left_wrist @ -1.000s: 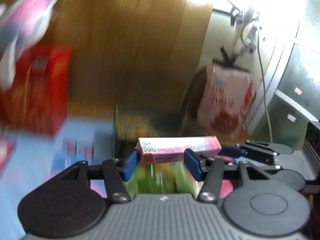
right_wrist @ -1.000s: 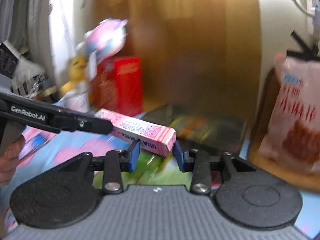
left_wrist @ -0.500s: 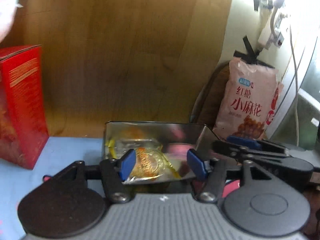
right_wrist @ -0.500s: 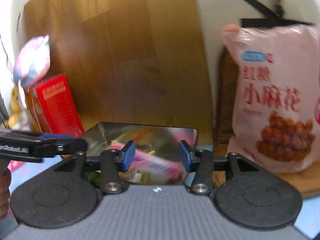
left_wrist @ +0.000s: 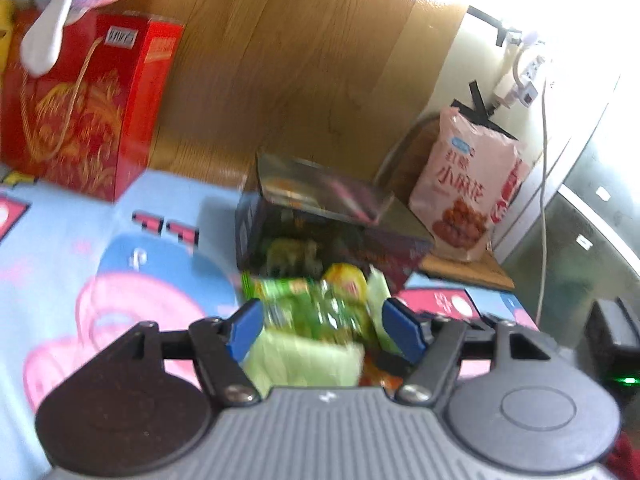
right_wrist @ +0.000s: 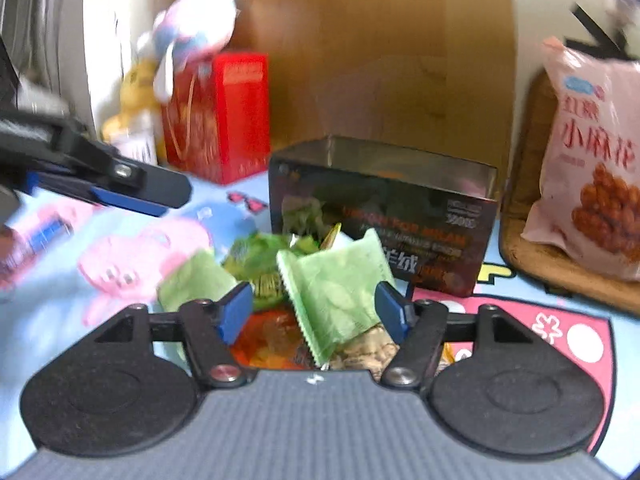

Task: Organize snacks
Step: 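Grasp a light green pastry packet with the left gripper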

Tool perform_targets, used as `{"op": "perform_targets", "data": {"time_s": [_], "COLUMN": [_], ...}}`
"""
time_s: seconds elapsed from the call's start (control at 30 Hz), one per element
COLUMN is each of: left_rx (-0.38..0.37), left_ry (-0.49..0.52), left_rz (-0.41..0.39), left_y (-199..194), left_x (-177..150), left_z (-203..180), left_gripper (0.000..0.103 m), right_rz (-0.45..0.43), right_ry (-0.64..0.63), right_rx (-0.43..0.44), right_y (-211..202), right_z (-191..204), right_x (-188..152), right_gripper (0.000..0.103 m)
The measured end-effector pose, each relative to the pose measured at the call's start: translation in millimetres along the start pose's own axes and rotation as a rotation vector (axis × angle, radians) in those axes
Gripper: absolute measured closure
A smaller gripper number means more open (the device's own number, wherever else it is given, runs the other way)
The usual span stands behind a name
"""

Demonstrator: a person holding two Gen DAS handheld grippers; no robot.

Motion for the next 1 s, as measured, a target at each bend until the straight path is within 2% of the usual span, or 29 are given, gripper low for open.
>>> {"op": "perform_targets", "data": {"time_s": [0.03, 0.07, 0.23, 0.37, 0.47, 0.57, 0.67, 0.77, 0.87, 1.0], "left_rx": [-0.003, -0.005, 0.000, -0.015, -0.010, 0.007, 0.014, 0.002, -0.017, -0.033], "left_ry": [-0.012, -0.026, -0.042, -0.040, -0.044, -0.072, -0.100, -0.119, -0.120, -0.101], "left_rz": [0.006, 0.011, 0.002, -0.006, -0.010, 0.001, 0.006, 0.032, 0.075, 0.120], "left_y": [-2.2, -4.7, -31.0, -51.6, -62.1, -68.1, -75.5, -75.4, -63.2, -45.1], "left_x": [-5.5, -10.3, -32.4, -46.8, -57.0, -65.0, -72.9, -81.3, -86.7, -94.1], "left_z": [-0.5, -0.5, 0.1, -1.7, 0.6, 8.4, 18.0, 23.8, 20.9, 10.6], "left_gripper": [0.036, 0.036, 0.036, 0.033, 0.032, 0.032, 0.032, 0.032, 0.032, 0.035], "right_rz": [0.018, 0.023, 0.021, 0.043, 0.079, 0.098, 0.065, 0.042, 0.082, 0.149], "right_ry": [-0.037, -0.067, -0.080, -0.158, -0.234, -0.225, -0.104, -0.008, 0.021, -0.009], "right_rx": [-0.030, -0.080, -0.076, 0.008, 0.096, 0.200, 0.248, 0.250, 0.244, 0.259], "right_y": [6.7, 7.1, -22.6, -52.7, -59.5, -63.8, -74.2, -79.8, -68.4, -54.0], "right_z": [1.0, 1.0, 12.8, 55.3, 95.5, 117.3, 106.3, 86.7, 78.4, 91.4], "right_x": [-1.1, -3.1, -6.6, -19.2, -33.4, -41.7, -36.0, -35.6, -44.9, -54.8], "right_gripper": [0.072, 0.082, 0.090, 0.090, 0.082, 0.061, 0.056, 0.042, 0.038, 0.038]}}
Point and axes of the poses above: each gripper's, at about its wrist camera, not at the fingertips, and y roughly the way its jaws point, z to its left, x to its top, the point moved 6 cm from there along y, roughly the way its jaws point, and after that the axes turned 1 degree about -x, right-handed, at the moved point
